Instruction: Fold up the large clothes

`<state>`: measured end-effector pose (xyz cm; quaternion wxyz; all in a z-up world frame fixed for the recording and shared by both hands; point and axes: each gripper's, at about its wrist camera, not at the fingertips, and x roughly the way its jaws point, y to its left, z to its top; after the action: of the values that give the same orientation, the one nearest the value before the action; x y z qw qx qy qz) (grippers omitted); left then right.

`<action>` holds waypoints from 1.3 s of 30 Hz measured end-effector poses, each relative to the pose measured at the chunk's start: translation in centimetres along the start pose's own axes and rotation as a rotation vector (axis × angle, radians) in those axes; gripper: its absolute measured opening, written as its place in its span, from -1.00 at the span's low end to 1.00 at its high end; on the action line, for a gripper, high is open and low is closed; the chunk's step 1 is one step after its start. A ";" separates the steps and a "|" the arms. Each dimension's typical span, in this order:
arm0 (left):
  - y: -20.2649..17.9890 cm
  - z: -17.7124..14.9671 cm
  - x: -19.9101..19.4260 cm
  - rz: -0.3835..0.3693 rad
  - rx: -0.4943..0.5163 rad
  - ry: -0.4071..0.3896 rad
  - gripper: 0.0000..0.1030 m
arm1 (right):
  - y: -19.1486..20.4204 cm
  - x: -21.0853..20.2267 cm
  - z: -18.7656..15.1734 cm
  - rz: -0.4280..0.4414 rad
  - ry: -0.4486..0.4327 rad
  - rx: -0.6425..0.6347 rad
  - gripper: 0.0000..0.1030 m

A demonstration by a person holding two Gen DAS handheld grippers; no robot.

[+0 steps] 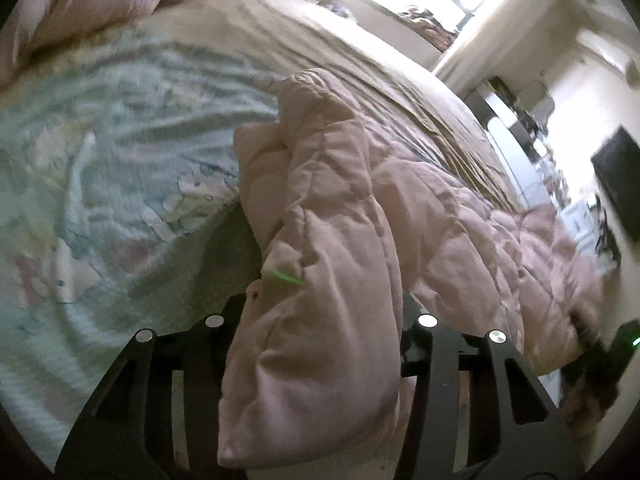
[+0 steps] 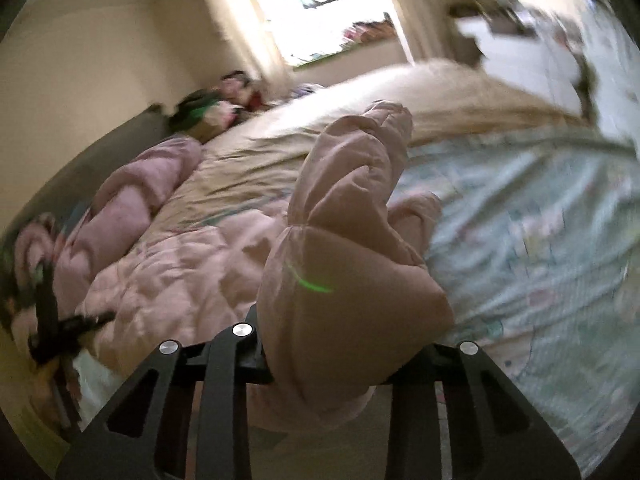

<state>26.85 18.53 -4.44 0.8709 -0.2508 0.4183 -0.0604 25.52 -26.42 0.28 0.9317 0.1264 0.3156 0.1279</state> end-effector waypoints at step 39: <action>0.4 -5.6 -1.5 0.102 0.103 0.024 0.08 | -6.8 -1.4 -7.5 -0.313 0.161 0.302 0.83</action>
<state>21.58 17.25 -6.51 0.8795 -0.1833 0.4373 -0.0404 20.90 -32.06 -6.90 0.8824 0.2033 0.4205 -0.0573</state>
